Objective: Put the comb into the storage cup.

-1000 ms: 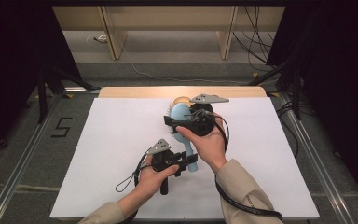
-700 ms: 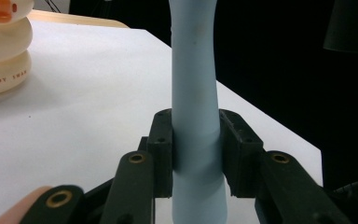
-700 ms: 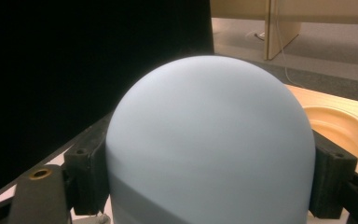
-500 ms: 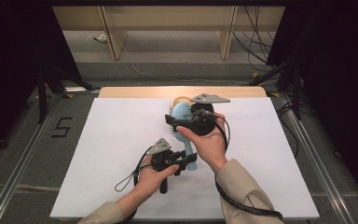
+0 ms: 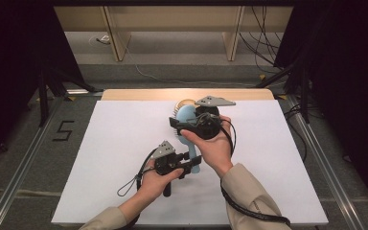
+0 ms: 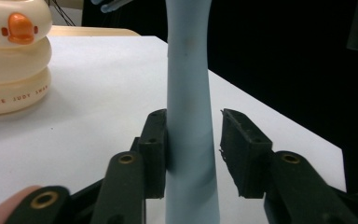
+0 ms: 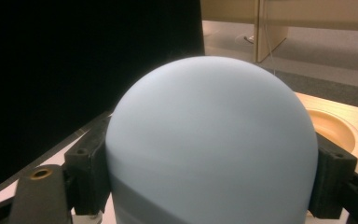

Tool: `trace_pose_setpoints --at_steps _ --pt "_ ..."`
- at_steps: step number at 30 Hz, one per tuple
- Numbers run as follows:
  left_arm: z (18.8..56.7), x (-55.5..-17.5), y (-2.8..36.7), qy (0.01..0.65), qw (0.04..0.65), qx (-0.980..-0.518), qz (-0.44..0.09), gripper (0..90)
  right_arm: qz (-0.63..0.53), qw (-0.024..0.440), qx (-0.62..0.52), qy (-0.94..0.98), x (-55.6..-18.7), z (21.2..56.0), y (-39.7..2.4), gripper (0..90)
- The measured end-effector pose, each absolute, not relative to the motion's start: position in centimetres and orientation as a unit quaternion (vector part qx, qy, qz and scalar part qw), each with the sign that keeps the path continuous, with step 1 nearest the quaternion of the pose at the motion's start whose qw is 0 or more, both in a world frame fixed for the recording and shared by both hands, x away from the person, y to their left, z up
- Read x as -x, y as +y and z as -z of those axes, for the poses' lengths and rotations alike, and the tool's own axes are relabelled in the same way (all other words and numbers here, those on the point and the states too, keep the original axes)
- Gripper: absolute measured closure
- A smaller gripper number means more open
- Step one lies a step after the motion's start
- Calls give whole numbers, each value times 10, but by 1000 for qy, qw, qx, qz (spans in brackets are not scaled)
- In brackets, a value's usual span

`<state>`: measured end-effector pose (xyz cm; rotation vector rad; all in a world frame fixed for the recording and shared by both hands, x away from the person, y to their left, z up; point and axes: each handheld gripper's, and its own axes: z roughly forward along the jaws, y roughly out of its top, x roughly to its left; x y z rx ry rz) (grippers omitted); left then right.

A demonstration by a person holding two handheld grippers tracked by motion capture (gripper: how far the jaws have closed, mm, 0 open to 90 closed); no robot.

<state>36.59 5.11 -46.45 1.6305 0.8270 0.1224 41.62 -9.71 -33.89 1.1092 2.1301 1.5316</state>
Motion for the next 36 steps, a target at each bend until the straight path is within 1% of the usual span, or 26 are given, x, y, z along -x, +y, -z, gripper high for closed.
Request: trace_pose_setpoints --at_steps 4,7,9,13,15,20,23,36 --pt "463 -365 50 357 596 -715 -79 388 -534 150 -387 737 -416 338 -97 206" --pt "461 -365 50 354 587 -721 -96 265 -535 152 -390 734 -417 338 -98 207" --pt "460 -364 50 350 584 -725 -103 219 -534 154 -390 734 -417 338 -99 207" --pt "458 -362 50 342 574 -734 -124 155 -536 156 -393 731 -417 338 -100 207" --pt "457 -362 51 337 568 -739 -135 144 -535 159 -393 731 -417 337 -100 207" --pt "455 -360 55 330 558 -746 -151 54 -533 164 -393 730 -417 337 -102 208" --pt "454 -359 60 315 553 -755 -158 0 -532 168 -394 730 -417 337 -104 208" --pt "453 -355 96 329 534 -754 -196 0 -534 182 -399 723 -419 333 -112 208"
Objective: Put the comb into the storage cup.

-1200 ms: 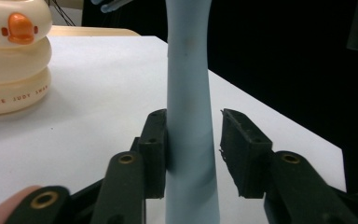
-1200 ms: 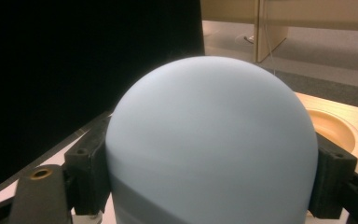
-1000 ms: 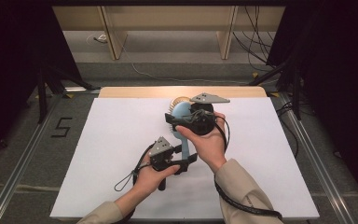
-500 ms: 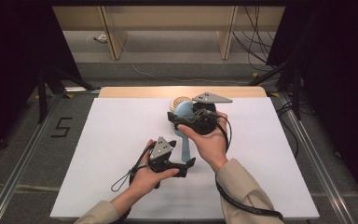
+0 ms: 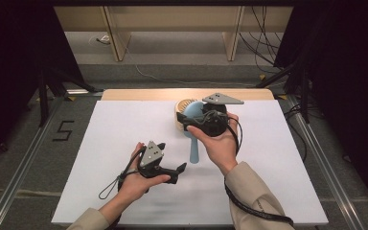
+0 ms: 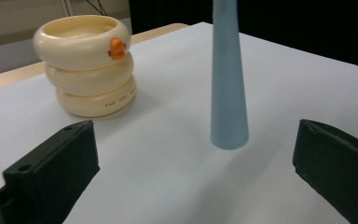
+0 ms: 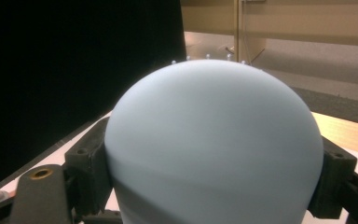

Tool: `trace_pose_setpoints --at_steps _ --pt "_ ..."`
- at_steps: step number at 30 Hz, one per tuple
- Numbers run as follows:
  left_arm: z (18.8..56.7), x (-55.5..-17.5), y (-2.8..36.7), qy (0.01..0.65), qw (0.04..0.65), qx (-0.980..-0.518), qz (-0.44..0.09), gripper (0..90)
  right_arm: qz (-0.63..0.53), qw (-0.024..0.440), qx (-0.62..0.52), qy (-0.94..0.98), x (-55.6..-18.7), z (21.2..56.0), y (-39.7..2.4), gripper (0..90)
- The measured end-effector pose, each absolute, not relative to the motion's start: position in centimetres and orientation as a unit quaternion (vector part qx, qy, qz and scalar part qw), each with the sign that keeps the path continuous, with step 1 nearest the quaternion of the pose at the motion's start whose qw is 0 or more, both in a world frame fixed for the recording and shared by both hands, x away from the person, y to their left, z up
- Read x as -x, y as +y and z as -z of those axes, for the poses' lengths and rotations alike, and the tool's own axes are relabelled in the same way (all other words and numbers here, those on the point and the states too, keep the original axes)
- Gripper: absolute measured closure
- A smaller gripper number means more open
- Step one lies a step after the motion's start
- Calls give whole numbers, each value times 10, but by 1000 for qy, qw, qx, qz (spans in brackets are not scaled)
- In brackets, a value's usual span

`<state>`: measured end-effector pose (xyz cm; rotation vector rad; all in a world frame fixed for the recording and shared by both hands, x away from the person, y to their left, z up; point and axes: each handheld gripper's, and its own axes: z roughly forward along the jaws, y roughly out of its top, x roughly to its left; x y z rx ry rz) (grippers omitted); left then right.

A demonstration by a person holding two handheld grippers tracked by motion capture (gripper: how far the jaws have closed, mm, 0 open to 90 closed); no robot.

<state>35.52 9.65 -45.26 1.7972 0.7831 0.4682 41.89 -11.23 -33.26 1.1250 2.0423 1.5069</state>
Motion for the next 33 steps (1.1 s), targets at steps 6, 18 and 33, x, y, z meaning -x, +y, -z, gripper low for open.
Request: trace_pose_setpoints --at_steps 6,18,33 --pt "452 -354 109 333 530 -753 -204 0 -532 191 -399 722 -420 328 -114 208" --pt "453 -354 124 338 526 -749 -221 0 -536 202 -402 714 -423 324 -120 208" --pt "458 -351 138 346 519 -748 -225 0 -535 213 -406 709 -430 320 -123 208"
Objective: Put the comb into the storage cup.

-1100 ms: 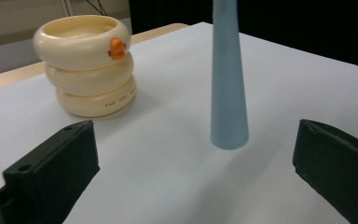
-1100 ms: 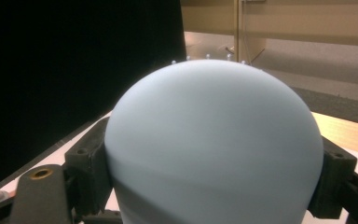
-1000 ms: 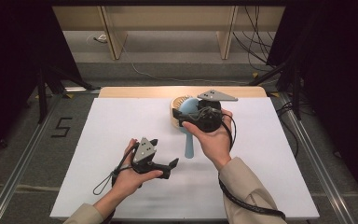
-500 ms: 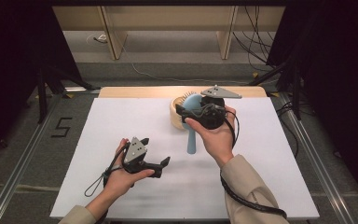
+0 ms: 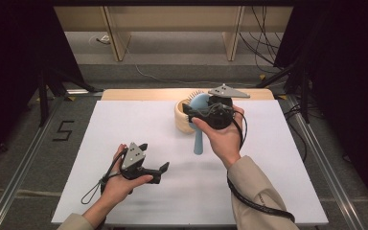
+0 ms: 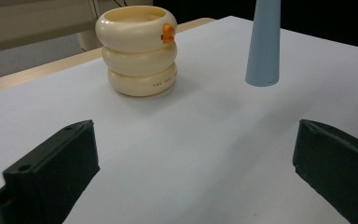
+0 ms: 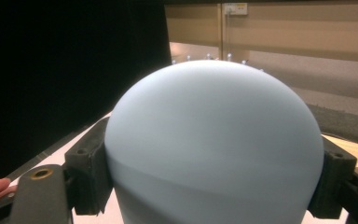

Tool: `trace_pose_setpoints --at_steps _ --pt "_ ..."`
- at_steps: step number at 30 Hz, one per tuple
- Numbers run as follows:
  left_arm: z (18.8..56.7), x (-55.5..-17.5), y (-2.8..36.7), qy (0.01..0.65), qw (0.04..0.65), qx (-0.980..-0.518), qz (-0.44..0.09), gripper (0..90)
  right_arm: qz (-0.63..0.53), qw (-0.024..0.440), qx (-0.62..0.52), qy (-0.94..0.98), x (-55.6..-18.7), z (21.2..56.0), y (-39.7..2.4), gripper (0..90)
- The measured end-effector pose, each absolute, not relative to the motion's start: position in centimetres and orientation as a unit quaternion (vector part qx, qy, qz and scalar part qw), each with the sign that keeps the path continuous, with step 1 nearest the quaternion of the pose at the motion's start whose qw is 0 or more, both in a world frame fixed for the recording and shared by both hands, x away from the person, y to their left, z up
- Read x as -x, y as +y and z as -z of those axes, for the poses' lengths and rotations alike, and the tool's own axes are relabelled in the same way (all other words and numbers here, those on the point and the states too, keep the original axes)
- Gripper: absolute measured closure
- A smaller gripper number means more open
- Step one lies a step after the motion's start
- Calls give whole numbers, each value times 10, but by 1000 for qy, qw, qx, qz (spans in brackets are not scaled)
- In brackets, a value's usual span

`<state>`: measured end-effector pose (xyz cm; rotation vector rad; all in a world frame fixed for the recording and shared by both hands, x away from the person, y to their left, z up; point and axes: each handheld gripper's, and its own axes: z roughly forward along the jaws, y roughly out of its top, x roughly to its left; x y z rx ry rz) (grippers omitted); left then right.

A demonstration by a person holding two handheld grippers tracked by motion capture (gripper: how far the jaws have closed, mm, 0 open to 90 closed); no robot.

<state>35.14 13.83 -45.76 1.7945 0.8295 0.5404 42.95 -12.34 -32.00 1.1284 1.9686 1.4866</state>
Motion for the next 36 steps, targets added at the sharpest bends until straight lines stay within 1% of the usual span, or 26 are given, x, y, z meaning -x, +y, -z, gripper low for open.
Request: trace_pose_setpoints --at_steps 36 --pt "462 -348 157 360 511 -743 -239 0 -544 241 -421 685 -449 306 -133 208"
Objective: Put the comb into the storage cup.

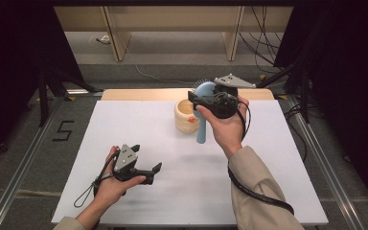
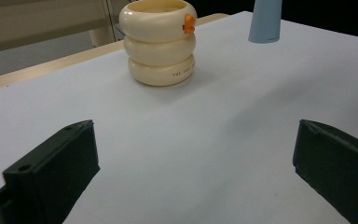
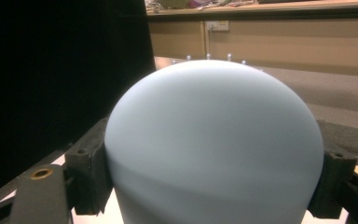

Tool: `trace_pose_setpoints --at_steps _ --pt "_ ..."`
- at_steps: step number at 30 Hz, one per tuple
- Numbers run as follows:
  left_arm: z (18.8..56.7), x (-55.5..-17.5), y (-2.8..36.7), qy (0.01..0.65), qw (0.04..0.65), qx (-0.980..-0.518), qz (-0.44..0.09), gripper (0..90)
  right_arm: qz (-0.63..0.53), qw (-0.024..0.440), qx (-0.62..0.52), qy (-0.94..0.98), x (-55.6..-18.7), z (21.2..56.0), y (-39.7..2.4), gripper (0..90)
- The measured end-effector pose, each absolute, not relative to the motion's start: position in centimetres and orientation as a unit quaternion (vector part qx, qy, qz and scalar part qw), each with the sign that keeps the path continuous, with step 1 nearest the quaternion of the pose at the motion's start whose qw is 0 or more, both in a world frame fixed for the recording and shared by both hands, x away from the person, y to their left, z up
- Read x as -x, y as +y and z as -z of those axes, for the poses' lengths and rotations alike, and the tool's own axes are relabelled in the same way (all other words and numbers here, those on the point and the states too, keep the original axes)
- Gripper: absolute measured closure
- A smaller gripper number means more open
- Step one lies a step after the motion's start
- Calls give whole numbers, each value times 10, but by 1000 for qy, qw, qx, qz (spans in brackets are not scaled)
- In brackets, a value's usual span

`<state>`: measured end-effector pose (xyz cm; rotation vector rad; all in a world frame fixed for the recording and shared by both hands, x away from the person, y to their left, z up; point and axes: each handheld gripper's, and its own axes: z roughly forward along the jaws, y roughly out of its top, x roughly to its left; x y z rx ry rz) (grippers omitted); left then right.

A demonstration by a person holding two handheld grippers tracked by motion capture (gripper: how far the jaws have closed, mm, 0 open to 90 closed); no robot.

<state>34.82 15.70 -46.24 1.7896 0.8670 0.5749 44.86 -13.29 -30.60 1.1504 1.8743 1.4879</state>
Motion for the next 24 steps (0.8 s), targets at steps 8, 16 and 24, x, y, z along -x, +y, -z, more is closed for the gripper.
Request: trace_pose_setpoints --at_steps 8,16,24 --pt "464 -348 159 363 508 -743 -239 0 -544 245 -424 681 -453 303 -134 208" --pt "466 -348 159 362 507 -745 -237 0 -546 250 -427 676 -456 300 -135 208" --pt "467 -349 159 365 506 -745 -235 0 -546 252 -430 673 -460 297 -136 208"
